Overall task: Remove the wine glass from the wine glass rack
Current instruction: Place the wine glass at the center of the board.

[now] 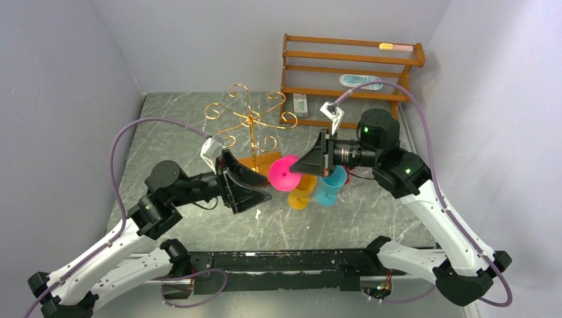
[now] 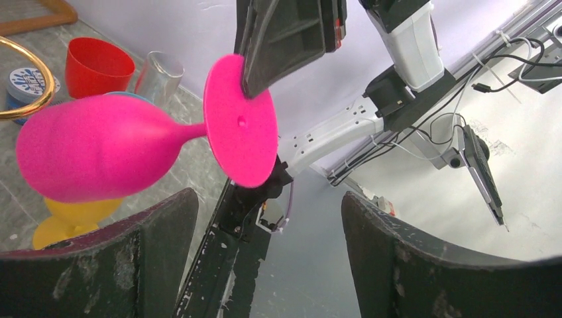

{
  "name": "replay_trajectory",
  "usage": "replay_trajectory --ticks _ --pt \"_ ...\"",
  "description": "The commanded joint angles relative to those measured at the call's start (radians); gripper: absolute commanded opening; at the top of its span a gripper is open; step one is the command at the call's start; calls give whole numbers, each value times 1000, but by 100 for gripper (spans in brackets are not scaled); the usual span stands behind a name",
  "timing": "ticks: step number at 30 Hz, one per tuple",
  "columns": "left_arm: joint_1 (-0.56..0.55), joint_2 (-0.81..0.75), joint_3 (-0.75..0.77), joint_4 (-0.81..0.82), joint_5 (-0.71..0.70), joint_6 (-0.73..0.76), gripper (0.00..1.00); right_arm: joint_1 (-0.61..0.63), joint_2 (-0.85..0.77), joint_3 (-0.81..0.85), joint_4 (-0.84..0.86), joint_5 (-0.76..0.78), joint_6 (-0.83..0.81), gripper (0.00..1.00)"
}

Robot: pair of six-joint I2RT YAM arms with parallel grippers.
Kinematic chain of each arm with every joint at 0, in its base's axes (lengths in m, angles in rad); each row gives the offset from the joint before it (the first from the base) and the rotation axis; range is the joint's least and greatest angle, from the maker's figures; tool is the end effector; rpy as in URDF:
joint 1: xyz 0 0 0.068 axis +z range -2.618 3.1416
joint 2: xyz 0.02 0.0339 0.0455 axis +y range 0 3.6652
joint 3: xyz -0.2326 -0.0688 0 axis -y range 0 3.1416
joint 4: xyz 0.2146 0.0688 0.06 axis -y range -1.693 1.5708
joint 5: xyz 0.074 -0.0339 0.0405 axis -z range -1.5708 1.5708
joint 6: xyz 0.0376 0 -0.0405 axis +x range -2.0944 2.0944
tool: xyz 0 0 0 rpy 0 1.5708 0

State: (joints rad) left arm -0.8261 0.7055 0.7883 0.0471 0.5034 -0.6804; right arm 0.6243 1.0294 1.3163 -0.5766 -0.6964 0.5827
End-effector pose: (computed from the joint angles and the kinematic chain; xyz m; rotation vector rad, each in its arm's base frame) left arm 0.0937 -0.1284 0.3557 0.5848 1.5641 -1.5493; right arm 0.1381 0.1292 0.4017 -0.5807 1.9817 1.4390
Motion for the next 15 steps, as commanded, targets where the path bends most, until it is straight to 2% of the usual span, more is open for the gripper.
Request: replay_trajectory --ticks 1,5,13,15 --pt "4 1 17 -8 6 -2 82 50 -9 -33 87 18 32 0" --pt "4 14 7 7 1 -16 76 122 3 -41 92 58 29 0" --pt "4 26 11 -20 11 -7 47 185 6 -61 126 103 32 0" --pt "4 26 12 -28 21 -3 44 190 4 -68 131 118 35 0"
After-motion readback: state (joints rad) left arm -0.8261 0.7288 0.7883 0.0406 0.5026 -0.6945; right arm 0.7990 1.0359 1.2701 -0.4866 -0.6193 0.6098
